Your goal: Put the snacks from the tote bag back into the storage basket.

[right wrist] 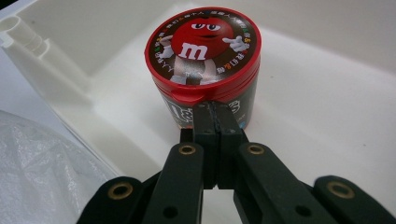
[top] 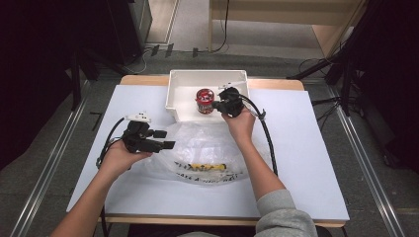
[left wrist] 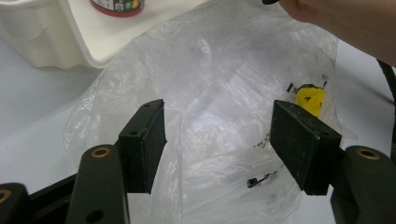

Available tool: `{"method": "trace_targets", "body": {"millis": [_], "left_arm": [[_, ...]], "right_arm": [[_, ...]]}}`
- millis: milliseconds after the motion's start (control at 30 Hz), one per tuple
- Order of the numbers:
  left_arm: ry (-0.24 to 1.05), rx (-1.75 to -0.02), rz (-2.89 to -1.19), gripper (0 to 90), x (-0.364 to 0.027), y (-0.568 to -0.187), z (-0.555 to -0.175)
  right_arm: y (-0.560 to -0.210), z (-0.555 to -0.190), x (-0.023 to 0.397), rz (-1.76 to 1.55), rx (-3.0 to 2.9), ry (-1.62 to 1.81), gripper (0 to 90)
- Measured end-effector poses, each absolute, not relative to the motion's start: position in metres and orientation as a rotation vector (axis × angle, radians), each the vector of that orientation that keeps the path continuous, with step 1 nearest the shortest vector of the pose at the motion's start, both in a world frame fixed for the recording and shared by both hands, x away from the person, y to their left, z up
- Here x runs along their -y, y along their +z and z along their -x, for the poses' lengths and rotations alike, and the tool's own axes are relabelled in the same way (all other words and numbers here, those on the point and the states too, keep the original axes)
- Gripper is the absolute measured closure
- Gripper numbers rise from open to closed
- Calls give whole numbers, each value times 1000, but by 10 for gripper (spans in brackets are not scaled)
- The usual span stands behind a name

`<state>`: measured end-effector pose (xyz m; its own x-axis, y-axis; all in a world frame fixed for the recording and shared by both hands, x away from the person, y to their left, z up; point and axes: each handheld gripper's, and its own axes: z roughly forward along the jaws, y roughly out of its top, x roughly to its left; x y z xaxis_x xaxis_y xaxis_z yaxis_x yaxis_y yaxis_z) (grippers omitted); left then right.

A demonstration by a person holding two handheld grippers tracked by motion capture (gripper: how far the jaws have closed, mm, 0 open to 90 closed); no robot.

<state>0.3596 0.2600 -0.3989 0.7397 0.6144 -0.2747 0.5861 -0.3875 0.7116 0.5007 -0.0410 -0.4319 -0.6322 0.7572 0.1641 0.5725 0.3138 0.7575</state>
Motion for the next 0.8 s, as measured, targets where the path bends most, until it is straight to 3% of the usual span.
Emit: {"method": "trace_targets", "body": {"millis": [800], "left_arm": [[41,-903,-2087,374,-260,-399,-360]], "right_arm": [[-433,-501,25,-1198,-2361,1217,900]]}}
